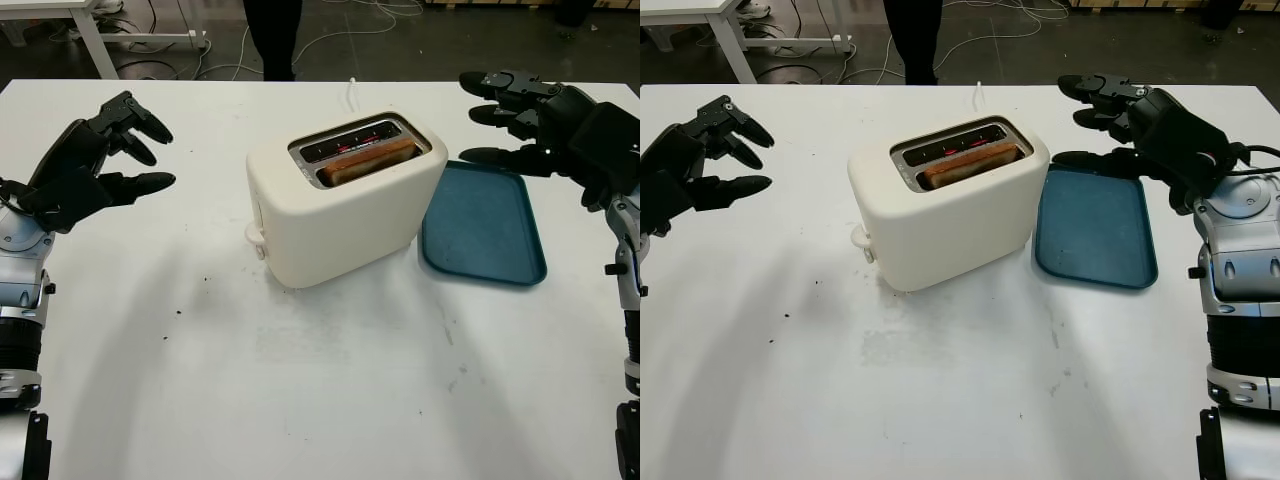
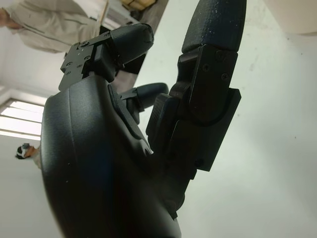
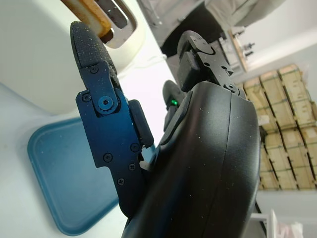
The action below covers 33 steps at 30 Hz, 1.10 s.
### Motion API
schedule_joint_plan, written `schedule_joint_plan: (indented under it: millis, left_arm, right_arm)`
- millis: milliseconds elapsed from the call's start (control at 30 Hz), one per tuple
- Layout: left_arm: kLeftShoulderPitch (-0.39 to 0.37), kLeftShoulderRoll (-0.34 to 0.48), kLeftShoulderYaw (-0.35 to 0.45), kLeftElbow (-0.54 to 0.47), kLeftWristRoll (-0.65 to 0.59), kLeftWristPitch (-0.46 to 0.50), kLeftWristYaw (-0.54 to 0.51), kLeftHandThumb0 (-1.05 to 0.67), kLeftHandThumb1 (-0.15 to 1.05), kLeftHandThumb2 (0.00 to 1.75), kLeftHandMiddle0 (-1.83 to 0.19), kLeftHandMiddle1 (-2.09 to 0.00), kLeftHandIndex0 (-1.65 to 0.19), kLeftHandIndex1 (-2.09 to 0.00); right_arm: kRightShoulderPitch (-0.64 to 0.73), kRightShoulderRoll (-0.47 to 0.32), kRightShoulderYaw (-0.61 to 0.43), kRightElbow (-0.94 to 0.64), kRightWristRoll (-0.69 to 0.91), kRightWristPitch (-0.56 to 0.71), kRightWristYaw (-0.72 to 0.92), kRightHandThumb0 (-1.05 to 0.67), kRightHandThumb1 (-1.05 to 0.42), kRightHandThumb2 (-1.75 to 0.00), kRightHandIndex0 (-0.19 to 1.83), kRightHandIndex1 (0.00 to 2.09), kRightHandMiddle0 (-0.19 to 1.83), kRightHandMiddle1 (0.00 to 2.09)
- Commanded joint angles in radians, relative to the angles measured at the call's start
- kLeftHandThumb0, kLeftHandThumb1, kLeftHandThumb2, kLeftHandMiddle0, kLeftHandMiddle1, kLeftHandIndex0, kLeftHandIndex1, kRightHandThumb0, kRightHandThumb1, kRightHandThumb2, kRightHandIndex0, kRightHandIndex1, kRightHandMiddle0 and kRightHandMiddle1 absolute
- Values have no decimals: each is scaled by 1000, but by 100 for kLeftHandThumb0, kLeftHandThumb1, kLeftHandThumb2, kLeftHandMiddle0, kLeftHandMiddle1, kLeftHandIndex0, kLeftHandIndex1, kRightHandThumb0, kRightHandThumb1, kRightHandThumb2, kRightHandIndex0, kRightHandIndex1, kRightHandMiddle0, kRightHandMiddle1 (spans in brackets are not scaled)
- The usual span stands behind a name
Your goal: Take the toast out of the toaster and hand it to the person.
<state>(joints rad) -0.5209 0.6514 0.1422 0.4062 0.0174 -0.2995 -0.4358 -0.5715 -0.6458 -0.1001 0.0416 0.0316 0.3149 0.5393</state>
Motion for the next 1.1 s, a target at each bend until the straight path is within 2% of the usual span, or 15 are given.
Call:
schedule_joint_plan:
  millis: [0,1067]
  left_arm:
    - [-1,4,2,4,-1,-17,1,-105,92,21,-12,-165,-9,-157]
    - [-5,8,1,-10,-1,8,-2,-105,92,23,-11,-166,-8,-158]
  right_arm:
    - [1,-2,5,-14,-6,3,-8,-72,-81,0,1,60,33,1]
    - [-12,6,1,-12,12,16,-7,-68,-80,0,0,59,32,1]
